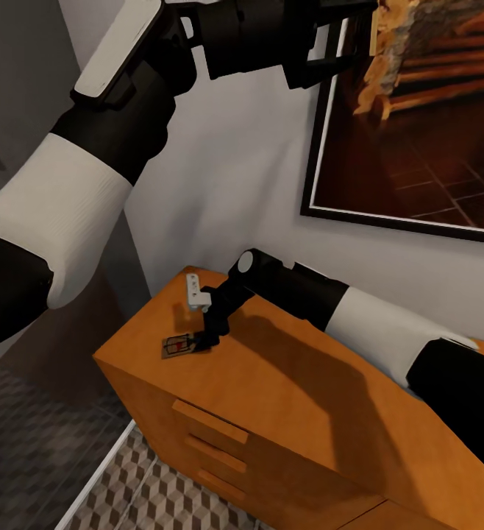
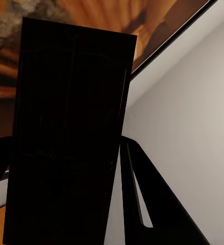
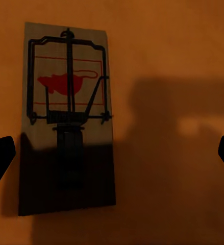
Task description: Take the four mousetraps from the cabinet in the bathroom and place them on the bathroom floor. Make sure all four end up on the same floor surface, and ensure that at least two of them are either under or directly next to the same bathroom sink.
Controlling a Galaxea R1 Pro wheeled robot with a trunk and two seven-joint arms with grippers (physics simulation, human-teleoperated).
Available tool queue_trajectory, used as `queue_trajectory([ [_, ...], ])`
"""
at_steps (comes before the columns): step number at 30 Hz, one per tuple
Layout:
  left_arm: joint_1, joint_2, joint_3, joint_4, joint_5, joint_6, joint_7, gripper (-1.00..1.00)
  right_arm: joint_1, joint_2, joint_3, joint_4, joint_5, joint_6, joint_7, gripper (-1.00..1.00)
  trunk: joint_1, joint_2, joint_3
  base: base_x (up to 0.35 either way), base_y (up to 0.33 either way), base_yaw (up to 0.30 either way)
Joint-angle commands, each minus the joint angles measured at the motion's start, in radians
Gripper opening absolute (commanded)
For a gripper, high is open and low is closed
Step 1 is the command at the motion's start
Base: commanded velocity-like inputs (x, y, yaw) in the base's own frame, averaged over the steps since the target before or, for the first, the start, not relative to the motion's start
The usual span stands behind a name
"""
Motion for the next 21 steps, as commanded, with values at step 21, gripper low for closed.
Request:
queue_trajectory([
  [21,0.035,0.018,-0.002,0.020,0.011,-0.005,0.014,-1.00,0.013,0.000,0.019,-0.013,0.022,0.004,0.020,1.00,0.000,0.000,-0.001,0.000,0.000,0.000],
])
